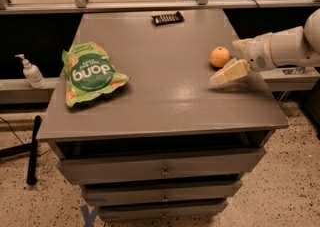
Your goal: Pick orange
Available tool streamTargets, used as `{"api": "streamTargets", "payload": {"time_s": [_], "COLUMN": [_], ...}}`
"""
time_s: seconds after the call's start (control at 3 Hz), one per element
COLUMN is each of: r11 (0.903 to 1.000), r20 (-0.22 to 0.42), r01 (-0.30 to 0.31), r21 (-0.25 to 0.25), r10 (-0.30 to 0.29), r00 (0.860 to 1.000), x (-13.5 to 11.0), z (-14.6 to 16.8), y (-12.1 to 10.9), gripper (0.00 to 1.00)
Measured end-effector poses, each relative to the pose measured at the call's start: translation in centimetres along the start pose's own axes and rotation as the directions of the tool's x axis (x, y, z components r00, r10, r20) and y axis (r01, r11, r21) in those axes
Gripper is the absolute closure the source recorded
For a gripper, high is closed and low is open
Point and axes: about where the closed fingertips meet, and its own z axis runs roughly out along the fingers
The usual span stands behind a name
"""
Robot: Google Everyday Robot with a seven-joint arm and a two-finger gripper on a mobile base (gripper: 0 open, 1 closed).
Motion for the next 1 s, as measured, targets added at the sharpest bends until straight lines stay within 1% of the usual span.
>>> {"api": "streamTargets", "payload": {"time_s": [0.33,0.67,1.0], "r11": [1.0000,0.9999,0.9997], "r20": [0.032,0.051,0.068], "r01": [0.006,0.006,0.000], "r21": [0.003,0.013,0.026], "r10": [-0.006,-0.007,-0.002], "r00": [0.999,0.999,0.998], "x": [-0.1,-0.6,-1.5], "z": [1.9,2.9,3.0], "y": [-0.6,-1.3,-2.1], "gripper": [0.17,0.41,0.64]}}
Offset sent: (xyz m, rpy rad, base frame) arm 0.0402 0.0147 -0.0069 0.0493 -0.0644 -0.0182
